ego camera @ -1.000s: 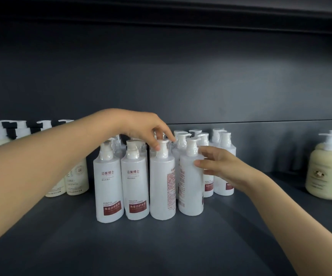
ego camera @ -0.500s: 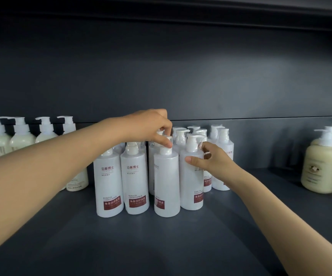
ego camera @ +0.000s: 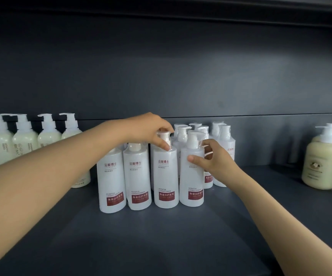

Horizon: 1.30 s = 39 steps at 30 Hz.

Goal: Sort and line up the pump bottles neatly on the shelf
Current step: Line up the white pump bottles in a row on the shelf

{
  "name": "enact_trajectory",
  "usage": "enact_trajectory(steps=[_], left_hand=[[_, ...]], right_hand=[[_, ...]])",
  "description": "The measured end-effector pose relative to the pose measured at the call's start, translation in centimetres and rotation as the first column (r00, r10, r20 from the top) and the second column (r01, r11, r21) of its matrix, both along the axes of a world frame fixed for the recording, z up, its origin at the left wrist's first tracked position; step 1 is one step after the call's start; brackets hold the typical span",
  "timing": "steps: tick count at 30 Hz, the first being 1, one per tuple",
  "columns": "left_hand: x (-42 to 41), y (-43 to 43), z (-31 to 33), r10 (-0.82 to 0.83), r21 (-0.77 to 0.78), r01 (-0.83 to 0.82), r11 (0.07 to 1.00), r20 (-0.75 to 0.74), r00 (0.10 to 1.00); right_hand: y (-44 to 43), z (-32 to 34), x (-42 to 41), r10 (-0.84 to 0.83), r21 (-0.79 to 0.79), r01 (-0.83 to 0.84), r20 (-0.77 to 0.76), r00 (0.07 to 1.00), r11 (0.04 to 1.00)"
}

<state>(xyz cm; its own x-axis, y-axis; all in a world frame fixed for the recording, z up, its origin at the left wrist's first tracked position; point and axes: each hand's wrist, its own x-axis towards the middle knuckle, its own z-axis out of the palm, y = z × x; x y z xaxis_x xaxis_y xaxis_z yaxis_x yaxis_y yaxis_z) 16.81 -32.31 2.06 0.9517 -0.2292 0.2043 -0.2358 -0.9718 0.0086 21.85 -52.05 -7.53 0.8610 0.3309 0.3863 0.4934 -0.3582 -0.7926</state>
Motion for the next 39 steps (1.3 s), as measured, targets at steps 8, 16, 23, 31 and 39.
enact_trajectory(steps=[8, 16, 23, 31, 39], left_hand=[[0.6, 0.0, -0.9, 0.026, -0.063, -0.019, 0.998, 0.109, 0.994], [0.5, -0.1, -0.5, 0.062, 0.000, -0.062, 0.998, 0.081, 0.995], [-0.5, 0.2, -0.8, 0.041, 0.043, -0.040, 0.998, -0.011, 0.999], [-0.9, 0.1, -1.1, 0.029, 0.068, -0.032, 0.997, 0.055, 0.998], [-0.7, 0.4, -1.4, 0.042, 0.034, -0.043, 0.998, 0.042, 0.998]], right_hand=[[-1.6, 1.1, -0.6, 0.194, 0.006, -0.194, -0.113, 0.974, 0.981], [-1.9, 1.0, -0.1, 0.247, -0.034, -0.252, -0.105, 0.963, 0.967], [-1.5, -0.9, 0.9, 0.205, -0.046, -0.211, -0.115, 0.972, 0.976], [-1.1, -1.2, 1.3, 0.232, -0.026, -0.236, -0.120, 0.965, 0.971], [-1.3, -1.7, 1.4, 0.220, 0.003, -0.222, -0.137, 0.966, 0.975]])
